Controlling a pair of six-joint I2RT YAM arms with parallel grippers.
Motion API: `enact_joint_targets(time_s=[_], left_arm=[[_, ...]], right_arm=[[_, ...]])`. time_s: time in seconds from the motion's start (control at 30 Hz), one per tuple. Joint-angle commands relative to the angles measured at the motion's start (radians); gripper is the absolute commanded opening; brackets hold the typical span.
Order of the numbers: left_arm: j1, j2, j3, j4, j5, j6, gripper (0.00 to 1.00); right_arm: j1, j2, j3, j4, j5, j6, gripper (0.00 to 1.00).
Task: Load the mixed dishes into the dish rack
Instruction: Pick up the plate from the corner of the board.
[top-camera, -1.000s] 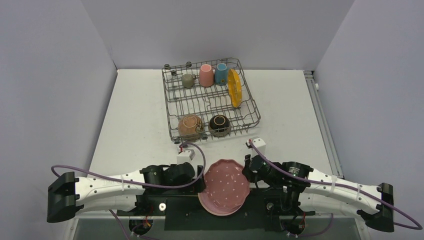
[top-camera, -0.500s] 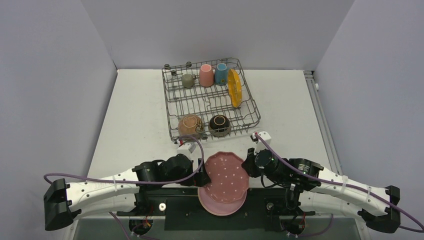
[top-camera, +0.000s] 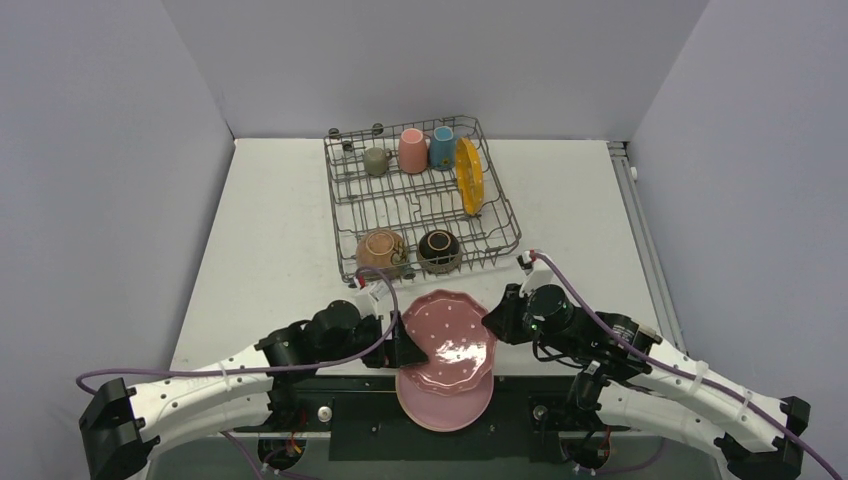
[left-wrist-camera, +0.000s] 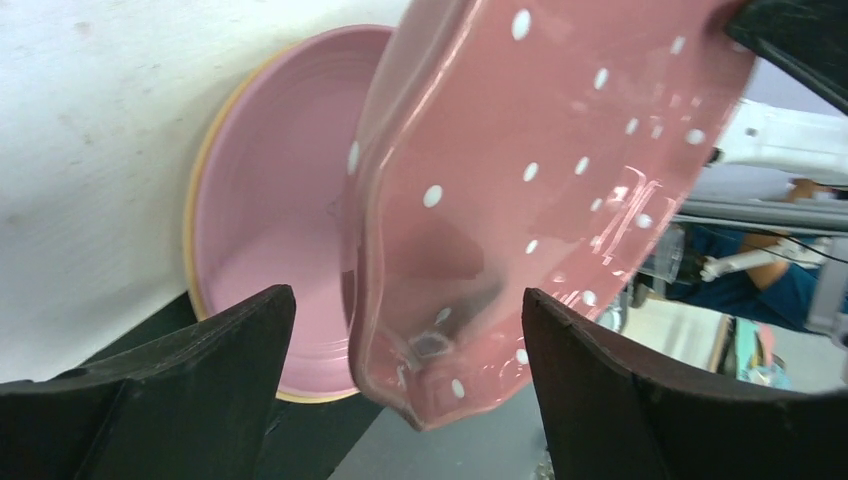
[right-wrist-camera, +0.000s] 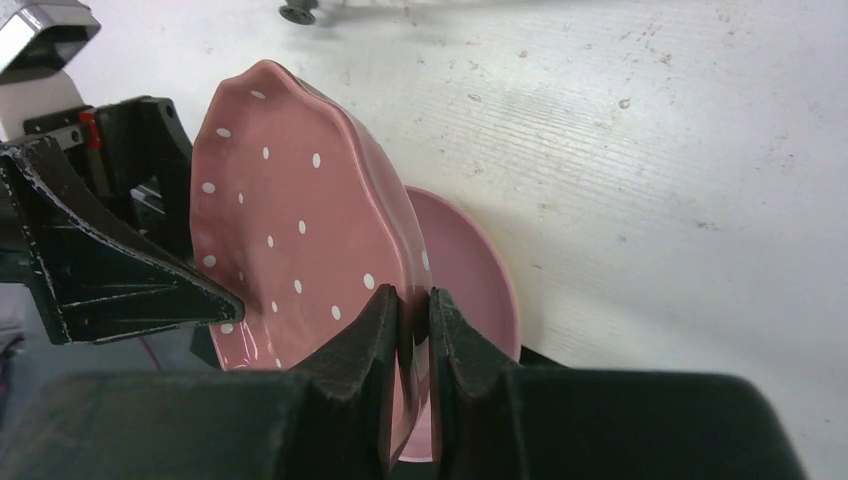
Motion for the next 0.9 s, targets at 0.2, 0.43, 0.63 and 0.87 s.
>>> enact_joint_targets(time_s=[0.2,0.43,0.63,0.87], left_arm=[[0.082,-0.078,-0.071,0.318,0.218,-0.085,0.54],[0.123,-0.132,-0.083,0.372,0.266,-0.121,0.00],[0.165,-0.186,-0.109,0.436,0.302,-0.154,0.00],[0.195,-0.207,-0.090,0.475,0.350,-0.153,0.00]], right_arm=[[-0.049,-0.037,-0.017,0.314,-0.134,0.102,0.00],[-0.054,-0.051,-0.030,0.307,-0.126,0.085,0.00],[-0.064,-0.081,-0.069,0.311,-0.159,0.074,0.32],[-0.074,-0.086,-0.137,0.368,-0.268,0.076,0.53]])
